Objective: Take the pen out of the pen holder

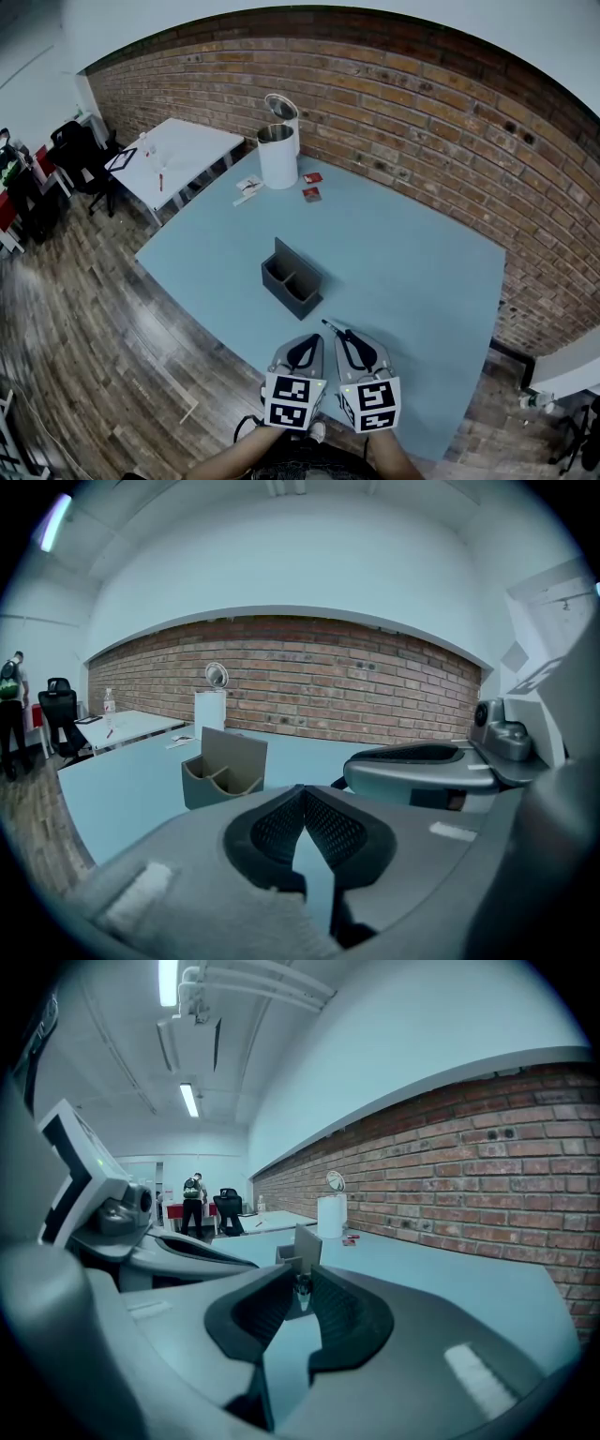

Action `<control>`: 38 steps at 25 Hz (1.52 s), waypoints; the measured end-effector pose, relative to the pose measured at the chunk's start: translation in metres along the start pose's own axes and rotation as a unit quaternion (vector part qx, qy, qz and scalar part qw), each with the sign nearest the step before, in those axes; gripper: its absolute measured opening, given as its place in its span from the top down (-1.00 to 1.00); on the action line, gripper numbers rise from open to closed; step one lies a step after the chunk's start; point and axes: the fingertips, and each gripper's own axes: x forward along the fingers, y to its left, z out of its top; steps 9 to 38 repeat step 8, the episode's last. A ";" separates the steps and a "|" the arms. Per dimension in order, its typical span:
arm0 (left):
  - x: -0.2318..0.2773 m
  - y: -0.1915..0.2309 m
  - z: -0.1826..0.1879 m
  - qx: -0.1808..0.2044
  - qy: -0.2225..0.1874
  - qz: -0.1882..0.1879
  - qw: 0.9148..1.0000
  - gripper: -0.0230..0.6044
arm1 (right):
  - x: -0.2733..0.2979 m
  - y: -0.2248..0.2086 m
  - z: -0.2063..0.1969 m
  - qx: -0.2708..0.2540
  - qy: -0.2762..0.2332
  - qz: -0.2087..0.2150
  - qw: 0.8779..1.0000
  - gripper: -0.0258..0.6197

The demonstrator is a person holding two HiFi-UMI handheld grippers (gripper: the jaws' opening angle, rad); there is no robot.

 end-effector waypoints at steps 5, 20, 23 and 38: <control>-0.001 0.001 0.000 0.000 0.001 0.002 1.000 0.94 | 0.001 0.001 -0.001 0.000 0.001 0.002 1.000 0.73; -0.002 0.002 0.001 -0.001 0.000 0.002 1.000 0.94 | 0.002 0.003 0.000 0.001 0.001 0.004 1.000 0.73; -0.002 0.002 0.001 -0.001 0.000 0.002 1.000 0.94 | 0.002 0.003 0.000 0.001 0.001 0.004 1.000 0.73; -0.002 0.002 0.001 -0.001 0.000 0.002 1.000 0.94 | 0.002 0.003 0.000 0.001 0.001 0.004 1.000 0.73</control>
